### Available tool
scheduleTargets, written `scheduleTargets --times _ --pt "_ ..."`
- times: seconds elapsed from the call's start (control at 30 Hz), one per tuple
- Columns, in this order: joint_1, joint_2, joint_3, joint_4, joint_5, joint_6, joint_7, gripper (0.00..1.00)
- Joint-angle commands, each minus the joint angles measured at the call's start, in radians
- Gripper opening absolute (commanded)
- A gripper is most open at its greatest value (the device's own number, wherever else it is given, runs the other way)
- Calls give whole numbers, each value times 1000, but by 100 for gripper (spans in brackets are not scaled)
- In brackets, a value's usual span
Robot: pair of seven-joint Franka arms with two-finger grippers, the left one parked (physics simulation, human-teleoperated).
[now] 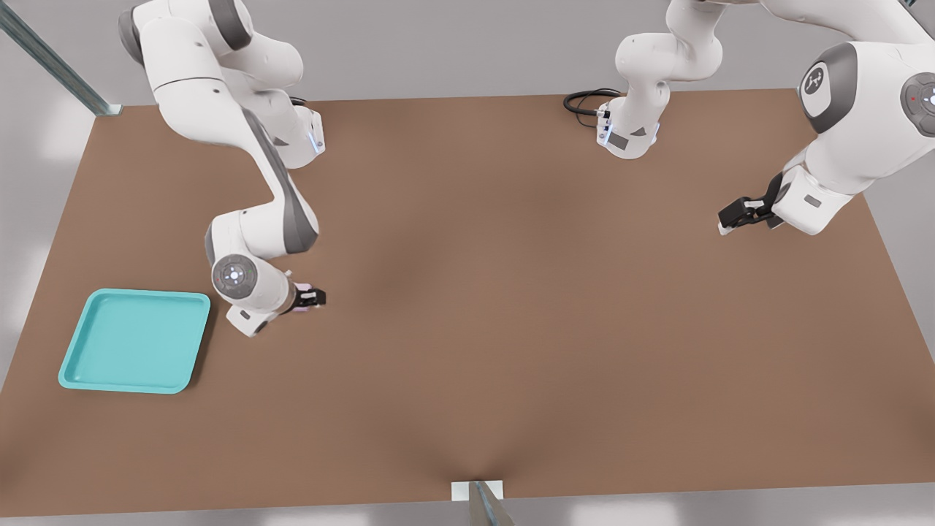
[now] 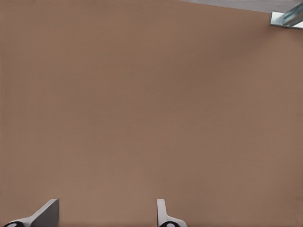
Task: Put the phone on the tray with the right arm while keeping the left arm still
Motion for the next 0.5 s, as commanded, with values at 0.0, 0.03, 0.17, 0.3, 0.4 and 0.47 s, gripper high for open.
scheduleTargets --times 0.0,0.03,0.17,0.3,0.4,0.47 --pt "-18 -20 10 -48 1 111 365 100" --pt "-27 -15 10 -68 3 111 377 100" --pt "-39 5 10 -117 1 118 394 100" --pt "-41 -1 14 -183 3 149 394 100" --pt "-44 0 14 -223 3 203 396 100" --pt "-64 13 14 -239 1 247 390 100"
